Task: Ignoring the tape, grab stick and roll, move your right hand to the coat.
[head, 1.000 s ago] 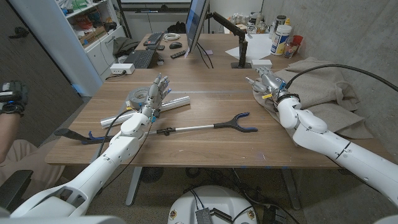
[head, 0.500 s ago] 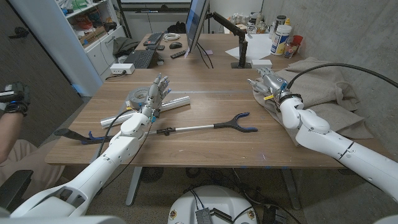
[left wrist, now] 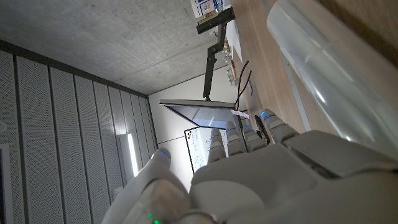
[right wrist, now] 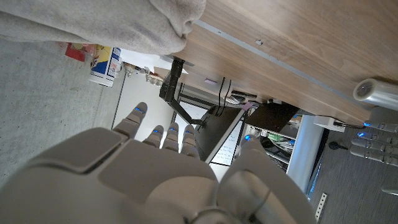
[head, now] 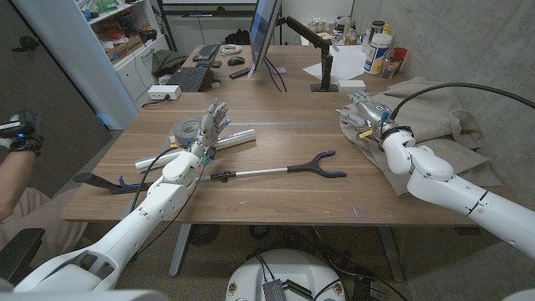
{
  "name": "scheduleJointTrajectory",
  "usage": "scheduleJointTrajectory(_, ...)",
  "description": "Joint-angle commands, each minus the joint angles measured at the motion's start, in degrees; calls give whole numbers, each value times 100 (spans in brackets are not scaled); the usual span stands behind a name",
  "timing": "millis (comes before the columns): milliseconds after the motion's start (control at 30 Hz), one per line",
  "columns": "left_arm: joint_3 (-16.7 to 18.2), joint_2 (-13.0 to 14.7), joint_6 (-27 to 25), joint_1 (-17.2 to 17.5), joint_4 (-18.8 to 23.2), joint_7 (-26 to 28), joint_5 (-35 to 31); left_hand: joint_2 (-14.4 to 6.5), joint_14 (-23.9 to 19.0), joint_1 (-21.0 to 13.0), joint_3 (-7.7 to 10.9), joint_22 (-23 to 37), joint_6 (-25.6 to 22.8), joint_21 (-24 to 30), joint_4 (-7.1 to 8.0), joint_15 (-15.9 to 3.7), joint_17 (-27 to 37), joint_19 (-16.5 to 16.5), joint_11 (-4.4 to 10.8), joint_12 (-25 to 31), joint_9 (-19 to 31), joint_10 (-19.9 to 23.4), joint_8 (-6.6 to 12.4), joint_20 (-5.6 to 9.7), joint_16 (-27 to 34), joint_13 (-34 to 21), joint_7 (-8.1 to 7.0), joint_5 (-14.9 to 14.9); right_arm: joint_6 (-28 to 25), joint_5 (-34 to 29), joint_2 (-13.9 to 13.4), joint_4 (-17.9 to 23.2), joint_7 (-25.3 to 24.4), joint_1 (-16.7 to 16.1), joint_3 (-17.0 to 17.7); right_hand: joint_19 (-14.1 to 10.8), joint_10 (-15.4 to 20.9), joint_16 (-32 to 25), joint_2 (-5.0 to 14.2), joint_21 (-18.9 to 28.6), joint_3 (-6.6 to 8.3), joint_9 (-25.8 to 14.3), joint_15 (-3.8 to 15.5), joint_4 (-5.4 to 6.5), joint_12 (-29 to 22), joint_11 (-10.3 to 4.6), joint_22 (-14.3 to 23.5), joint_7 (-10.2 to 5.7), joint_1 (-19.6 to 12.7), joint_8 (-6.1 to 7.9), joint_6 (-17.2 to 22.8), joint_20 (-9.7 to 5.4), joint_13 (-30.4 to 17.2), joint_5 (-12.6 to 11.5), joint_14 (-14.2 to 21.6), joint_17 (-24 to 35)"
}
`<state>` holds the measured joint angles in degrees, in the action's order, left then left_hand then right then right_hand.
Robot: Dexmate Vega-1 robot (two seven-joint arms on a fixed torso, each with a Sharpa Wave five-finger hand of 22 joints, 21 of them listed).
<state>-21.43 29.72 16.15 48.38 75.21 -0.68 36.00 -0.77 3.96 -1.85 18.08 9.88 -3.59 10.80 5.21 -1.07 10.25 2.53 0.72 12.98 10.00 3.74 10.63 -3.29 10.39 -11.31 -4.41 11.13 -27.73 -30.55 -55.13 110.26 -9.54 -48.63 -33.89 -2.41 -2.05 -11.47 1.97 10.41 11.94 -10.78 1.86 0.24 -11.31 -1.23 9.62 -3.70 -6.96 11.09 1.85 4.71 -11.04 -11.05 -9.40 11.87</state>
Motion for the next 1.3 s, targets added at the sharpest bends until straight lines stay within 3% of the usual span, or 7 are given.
scheduleJointTrajectory(33, -28, 14, -20, -8, 12, 24, -28, -36, 46, -37, -11, 18, -34, 18, -16, 2, 15, -35, -13, 5, 32, 41, 22, -13, 20, -30, -20, 13, 146, -437, -256, 88, 119, -148, 107, -13, -21, -39, -22, 48, -16, -21, 66, -5, -32, -42, 13, -45, 47, 35, 8, 8, -26, 10, -18, 10)
scheduleJointTrajectory(667, -49, 18, -41, -19, 12, 17, -47, -37, 43, -34, -21, 18, -22, 21, -15, 2, 15, -33, -8, 4, 32, 45, 17, -18, 24, -30, -19, 12, 78, -1135, -338, -12, 171, -167, 109, -21, 68, -42, -55, 44, -20, -22, 111, -58, -61, -62, 11, -97, 4, 67, 110, -11, -27, -1, 17, -13)
scheduleJointTrajectory(1300, -67, 48, -46, -14, 31, 40, -105, -38, 38, -32, -31, 18, -29, 24, -14, 2, 15, -31, -2, 4, 32, 51, 20, -21, 26, -30, -16, 12, 287, -1104, -331, -244, 264, -130, 198, -81, 87, -55, -71, 60, -18, -24, 115, -101, -59, -84, 9, -103, -35, 63, 131, -17, -29, -7, 76, -27)
